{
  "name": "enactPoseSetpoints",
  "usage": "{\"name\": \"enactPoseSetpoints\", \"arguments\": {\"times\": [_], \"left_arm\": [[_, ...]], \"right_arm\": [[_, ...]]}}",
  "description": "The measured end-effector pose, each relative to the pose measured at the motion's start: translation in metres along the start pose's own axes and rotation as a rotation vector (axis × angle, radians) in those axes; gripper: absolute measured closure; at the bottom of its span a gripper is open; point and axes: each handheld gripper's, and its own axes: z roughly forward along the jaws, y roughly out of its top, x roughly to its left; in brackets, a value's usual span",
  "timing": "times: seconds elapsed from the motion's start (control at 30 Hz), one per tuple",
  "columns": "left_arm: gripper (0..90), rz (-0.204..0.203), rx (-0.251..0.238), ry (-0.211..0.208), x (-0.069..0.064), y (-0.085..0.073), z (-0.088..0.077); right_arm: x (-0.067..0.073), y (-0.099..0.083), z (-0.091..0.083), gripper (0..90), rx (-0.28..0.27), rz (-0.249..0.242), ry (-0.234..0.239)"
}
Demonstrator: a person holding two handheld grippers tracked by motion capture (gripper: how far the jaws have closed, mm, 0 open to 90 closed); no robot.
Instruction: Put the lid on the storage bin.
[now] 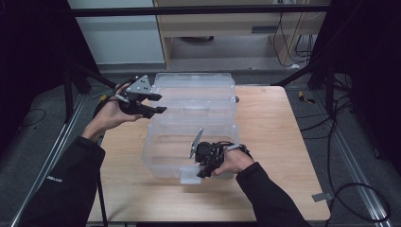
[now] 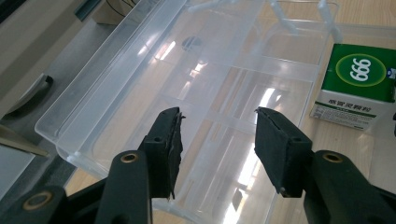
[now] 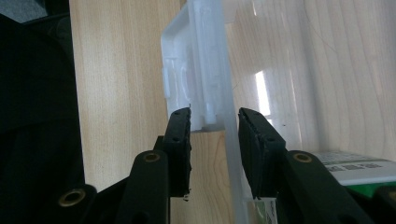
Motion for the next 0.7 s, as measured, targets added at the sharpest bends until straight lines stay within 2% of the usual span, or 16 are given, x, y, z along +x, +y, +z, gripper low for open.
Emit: {"name": "enactPoseSetpoints", "arguments": {"times": [0.2,0.23,0.33,0.43,0.5,0.6,0.7], "left_arm": [[50.6,0.047,0.014,-0.022,0.004,0.008,0.006],[50.7,0.046,0.013,-0.024,0.004,0.008,0.007],[50.8,0.075,0.033,-0.033,0.002,0.010,0.011],[51.5,0.109,0.060,-0.032,0.003,0.012,0.014],[52.1,0.115,0.065,-0.031,0.003,0.012,0.015],[53.1,0.157,0.097,-0.031,0.008,0.019,0.019],[54.1,0.172,0.102,-0.030,0.010,0.021,0.020]], "right_arm": [[-0.001,0.000,0.000,65.4,-0.001,-0.005,0.004],[-0.001,0.000,0.000,65.4,0.000,-0.004,0.004],[0.000,0.000,0.000,65.3,0.000,-0.002,0.004],[0.000,0.000,0.000,65.3,0.000,-0.002,0.004],[0.000,0.000,0.000,65.3,0.003,-0.002,0.005],[-0.001,0.000,0.000,65.4,0.001,-0.002,0.005],[-0.001,0.000,0.000,65.4,0.000,-0.008,0.002]]}}
